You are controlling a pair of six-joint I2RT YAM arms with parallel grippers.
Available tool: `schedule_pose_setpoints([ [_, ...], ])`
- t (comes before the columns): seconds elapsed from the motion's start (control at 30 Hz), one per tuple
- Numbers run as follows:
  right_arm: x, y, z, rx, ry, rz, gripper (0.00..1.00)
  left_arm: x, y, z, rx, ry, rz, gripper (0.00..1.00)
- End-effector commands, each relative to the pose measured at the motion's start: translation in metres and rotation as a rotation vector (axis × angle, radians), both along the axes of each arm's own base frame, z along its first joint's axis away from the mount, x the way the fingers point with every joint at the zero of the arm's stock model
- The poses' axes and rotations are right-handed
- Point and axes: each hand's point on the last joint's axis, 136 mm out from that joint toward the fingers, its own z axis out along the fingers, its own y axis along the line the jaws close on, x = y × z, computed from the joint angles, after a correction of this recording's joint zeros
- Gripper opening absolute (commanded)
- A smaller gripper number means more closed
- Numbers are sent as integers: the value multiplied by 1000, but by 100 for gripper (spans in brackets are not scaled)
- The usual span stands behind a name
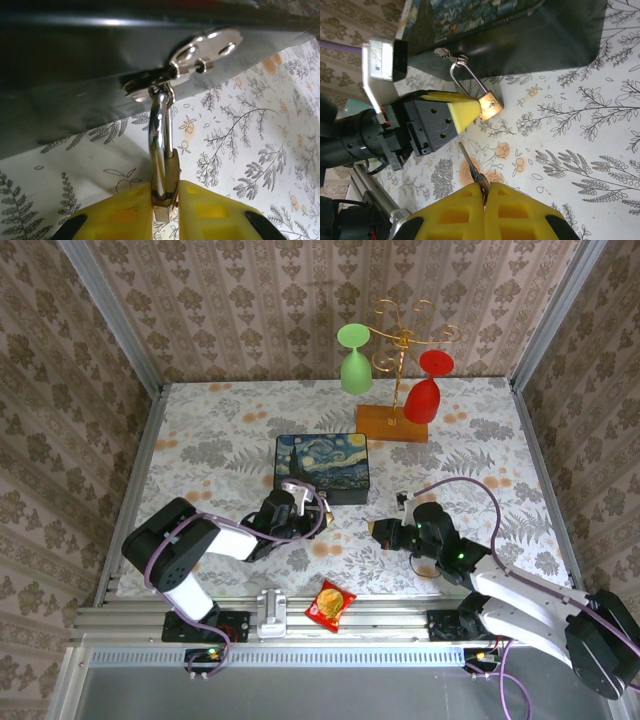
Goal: Unlock the padlock with the key
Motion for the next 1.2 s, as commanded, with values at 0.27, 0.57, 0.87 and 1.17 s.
schedule_pose_setpoints([
  [0.27,10,9,-12,13,13,-16,0,16,-4,4,-56,-1,89,32],
  [0.57,5,-1,-19,-15,15,-31,0,22,-9,8,-33,-41,97,22],
  [0.87,4,3,-31,-16,39,-25,0,25,-5,5,-9,-37,123,20],
  [1.17,4,11,-34,-10,48,-12,0,25,1,2,-12,-10,157,8],
])
